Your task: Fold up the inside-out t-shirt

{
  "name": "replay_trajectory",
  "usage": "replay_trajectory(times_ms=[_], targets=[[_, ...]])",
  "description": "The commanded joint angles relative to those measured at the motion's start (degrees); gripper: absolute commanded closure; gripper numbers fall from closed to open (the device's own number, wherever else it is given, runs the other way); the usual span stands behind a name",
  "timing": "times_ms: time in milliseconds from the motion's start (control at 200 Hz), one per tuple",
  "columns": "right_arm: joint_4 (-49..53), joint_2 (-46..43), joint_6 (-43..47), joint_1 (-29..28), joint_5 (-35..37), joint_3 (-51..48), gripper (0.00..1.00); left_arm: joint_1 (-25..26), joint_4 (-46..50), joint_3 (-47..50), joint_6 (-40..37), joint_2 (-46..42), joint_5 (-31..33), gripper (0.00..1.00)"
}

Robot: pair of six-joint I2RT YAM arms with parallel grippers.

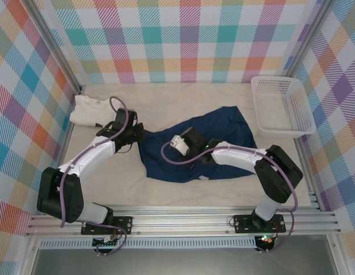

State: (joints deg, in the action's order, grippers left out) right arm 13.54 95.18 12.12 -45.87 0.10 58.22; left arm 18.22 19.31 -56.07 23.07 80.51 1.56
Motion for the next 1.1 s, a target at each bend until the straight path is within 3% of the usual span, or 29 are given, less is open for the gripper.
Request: replay_trajectory(times_ms=[0,125,195,250,350,480,550,625,725,940,1020,1095], targets=[[1.67,-2.17,-10.33,4.57,-18.67,1.89,1.00,-0.55,-0.85,0.19,-0.77,-1.25,0.57,1.00],[0.97,-2.88,-17.74,9.19,-28.88,1.77,1.00,-0.55,-1.16,0.44,-0.75,-0.66,0.37,0.98],[0.66,-3.13,-22.23,11.49,-32.63,1.97,1.00,-0.55,-0.29,0.51,-0.71,-0.91,1.11,0.84],[-0.14,-2.91,-26.36,13.49,-35.06,1.99,1.00,-0.55,0.84,1.20,-0.32,-2.12,2.68,0.67],[-3.51,-2.64,-32.20,16.20,-39.79,1.23,1.00,0.59,0.23,6.83,0.21,-9.74,2.89,0.48],[-4.88,-1.72,-34.74,17.51,-42.98,1.70,1.00,5.20,-7.33,18.40,-1.26,-23.98,-4.30,0.29],[-4.82,-1.15,-35.49,18.54,-45.24,2.57,1.00,8.63,-13.36,23.91,-3.23,-28.51,-10.48,0.27],[-3.74,-0.96,-35.12,19.51,-46.65,3.66,1.00,13.94,-17.44,25.96,-5.93,-27.89,-10.30,0.24],[-2.39,-0.78,-34.28,20.32,-47.91,4.84,1.00,19.30,-20.55,23.49,-9.62,-19.92,-6.53,0.23],[-2.16,-1.00,-34.44,20.84,-49.14,4.83,1.00,23.26,-28.70,15.99,-14.37,-1.76,-2.39,0.20],[-1.79,-1.22,-33.99,20.82,-48.98,4.32,1.00,23.23,-31.80,13.28,-14.39,3.29,-1.12,0.28],[-0.79,-1.77,-32.64,20.94,-47.98,3.72,1.00,23.19,-35.47,10.52,-13.93,7.55,-2.97,0.51]])
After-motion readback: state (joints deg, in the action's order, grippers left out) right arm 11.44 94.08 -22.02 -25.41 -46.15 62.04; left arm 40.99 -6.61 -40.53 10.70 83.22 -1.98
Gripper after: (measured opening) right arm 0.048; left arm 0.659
